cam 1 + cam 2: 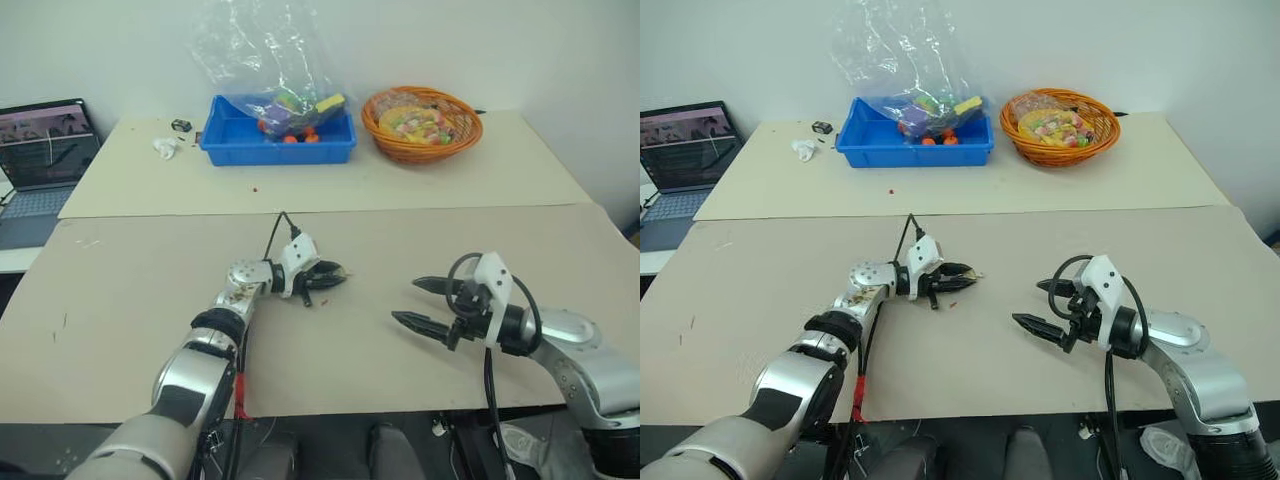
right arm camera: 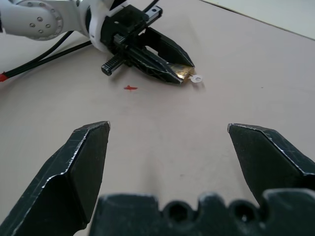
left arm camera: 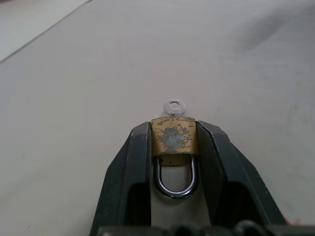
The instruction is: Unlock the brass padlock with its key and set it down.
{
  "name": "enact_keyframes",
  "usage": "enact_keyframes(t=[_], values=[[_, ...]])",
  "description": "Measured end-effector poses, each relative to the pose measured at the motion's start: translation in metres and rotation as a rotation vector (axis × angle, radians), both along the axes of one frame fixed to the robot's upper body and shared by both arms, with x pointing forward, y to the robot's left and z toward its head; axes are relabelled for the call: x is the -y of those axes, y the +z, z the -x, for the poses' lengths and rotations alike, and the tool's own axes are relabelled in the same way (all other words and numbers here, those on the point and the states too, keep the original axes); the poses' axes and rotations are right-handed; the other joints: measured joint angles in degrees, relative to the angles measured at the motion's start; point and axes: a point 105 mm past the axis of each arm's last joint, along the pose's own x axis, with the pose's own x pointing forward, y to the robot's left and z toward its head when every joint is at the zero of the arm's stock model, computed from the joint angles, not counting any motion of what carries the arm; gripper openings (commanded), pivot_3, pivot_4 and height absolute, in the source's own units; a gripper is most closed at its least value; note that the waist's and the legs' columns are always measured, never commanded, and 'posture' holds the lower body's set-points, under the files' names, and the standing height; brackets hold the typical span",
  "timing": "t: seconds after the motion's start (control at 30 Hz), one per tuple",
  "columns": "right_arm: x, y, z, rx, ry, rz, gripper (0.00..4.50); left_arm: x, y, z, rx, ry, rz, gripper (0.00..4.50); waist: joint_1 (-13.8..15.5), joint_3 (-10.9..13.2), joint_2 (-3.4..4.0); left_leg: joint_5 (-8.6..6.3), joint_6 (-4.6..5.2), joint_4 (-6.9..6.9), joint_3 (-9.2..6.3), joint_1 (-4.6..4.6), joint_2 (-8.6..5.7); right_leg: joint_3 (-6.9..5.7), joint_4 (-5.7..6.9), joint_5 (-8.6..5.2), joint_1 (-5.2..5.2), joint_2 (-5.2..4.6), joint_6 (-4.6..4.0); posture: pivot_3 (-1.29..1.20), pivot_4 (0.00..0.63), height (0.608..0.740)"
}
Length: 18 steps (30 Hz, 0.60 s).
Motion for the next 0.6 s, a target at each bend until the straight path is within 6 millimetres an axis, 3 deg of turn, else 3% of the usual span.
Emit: enact_keyframes(t=[0.27,0.4,0.6], values=[[-0.005,0.020,-0.026,0.067,-0.103,-0.013,4.50,-0.033,0.045,0.036,0.412,0.040,-0.040,0.81,0.2,0.0,0.02,0.00,-0.01,-0.01,0.04,-0.03,0.06,0.11,-0.04,0.05,-0.08,0.00,-0.08,0.00,0.150,0.740],[-0.030,0.040,-0.035,0.003,-0.083,-0.147,4.50,-0.030,0.073,0.065,0.750,-0.042,-0.114,0.81,0.6,0.0,0.04,0.00,-0.03,-0.11,0.09,-0.02,0.18,0.11,-0.18,0.12,-0.07,0.08,-0.19,0.00,0.150,0.740],[-0.056,0.051,-0.027,-0.155,0.039,-0.269,4.50,-0.031,0.073,0.077,0.856,-0.051,-0.141,0.81,0.8,0.0,0.05,0.00,-0.01,-0.13,0.06,-0.05,0.11,0.08,-0.15,0.12,-0.08,0.07,-0.19,0.00,0.150,0.740]])
